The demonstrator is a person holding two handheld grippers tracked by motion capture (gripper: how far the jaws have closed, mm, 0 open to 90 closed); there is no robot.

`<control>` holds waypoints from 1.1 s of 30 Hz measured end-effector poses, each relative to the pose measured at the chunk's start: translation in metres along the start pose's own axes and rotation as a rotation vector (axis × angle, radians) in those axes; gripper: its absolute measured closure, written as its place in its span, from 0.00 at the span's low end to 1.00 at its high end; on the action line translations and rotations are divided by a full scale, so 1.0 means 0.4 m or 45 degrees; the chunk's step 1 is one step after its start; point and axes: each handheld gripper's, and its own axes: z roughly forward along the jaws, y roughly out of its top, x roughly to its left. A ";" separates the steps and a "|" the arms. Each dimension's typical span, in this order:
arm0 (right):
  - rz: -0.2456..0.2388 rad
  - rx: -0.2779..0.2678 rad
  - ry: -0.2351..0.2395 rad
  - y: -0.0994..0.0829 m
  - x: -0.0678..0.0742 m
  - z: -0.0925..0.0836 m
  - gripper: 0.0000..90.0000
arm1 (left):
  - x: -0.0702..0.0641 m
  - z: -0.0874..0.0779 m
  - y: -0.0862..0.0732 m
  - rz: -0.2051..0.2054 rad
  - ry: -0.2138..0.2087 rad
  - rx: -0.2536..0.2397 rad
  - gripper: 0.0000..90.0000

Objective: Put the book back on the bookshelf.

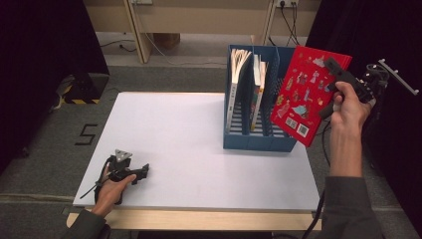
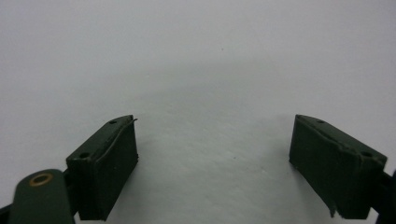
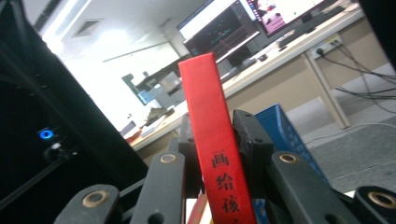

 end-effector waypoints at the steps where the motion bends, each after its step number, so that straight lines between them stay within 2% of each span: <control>1: 0.001 -0.005 -0.014 0.002 -0.005 0.009 0.83 | 0.000 0.000 0.000 -0.001 -0.001 0.000 0.16; 4: 0.024 -0.012 -0.044 0.010 -0.024 0.040 0.83 | 0.001 0.000 0.000 -0.005 -0.005 -0.002 0.16; 7: 0.007 -0.012 -0.071 0.013 -0.031 0.072 0.83 | 0.001 0.000 0.000 -0.005 -0.005 -0.001 0.16; 12: 0.033 -0.036 -0.101 0.019 -0.054 0.133 0.83 | 0.002 0.000 0.000 -0.004 -0.008 -0.002 0.16; 16: 0.003 -0.032 -0.159 0.025 -0.062 0.175 0.82 | 0.002 -0.001 0.000 -0.005 -0.012 0.003 0.15; 20: -0.021 -0.023 -0.173 0.020 -0.067 0.213 0.82 | 0.002 0.000 0.000 0.000 -0.015 0.004 0.14; 23: 0.001 -0.015 -0.159 0.009 -0.067 0.230 0.82 | 0.002 0.000 0.000 -0.001 -0.015 0.000 0.14; 25: -0.027 -0.006 -0.162 0.000 -0.063 0.241 0.82 | 0.002 0.000 0.000 -0.004 -0.018 0.002 0.14; 30: -0.022 -0.003 -0.159 -0.010 -0.067 0.245 0.82 | 0.003 0.000 0.000 -0.006 -0.018 -0.002 0.15; 33: -0.046 -0.005 -0.162 -0.016 -0.062 0.245 0.82 | 0.002 0.000 0.000 0.000 -0.017 0.003 0.14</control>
